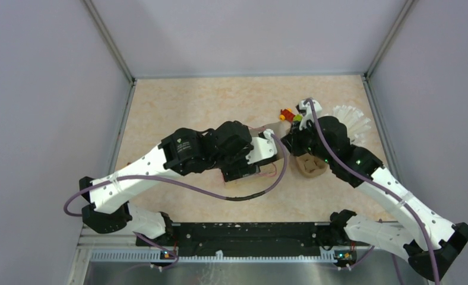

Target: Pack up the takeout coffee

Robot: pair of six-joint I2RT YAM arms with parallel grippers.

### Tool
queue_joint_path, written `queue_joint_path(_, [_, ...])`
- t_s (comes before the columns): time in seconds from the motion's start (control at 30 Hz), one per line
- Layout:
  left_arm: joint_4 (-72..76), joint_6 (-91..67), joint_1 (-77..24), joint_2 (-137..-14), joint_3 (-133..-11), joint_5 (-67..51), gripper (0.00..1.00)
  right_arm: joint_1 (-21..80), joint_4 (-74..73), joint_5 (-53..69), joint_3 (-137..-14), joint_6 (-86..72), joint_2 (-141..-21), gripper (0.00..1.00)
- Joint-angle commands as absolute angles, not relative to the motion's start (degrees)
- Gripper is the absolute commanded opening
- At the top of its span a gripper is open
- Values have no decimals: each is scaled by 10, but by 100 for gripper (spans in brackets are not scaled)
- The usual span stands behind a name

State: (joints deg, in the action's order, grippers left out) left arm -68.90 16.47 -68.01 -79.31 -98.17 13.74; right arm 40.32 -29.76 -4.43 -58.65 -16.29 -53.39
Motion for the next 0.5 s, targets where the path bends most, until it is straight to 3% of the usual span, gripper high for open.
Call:
queue_joint_path(0.0, [-667, 166, -679, -790, -973, 123, 58, 400, -263, -28, -565, -161, -511, 10])
queue_joint_path(0.47, [-695, 155, -679, -831, -1019, 104, 56, 400, -234, 21, -505, -104, -439, 10])
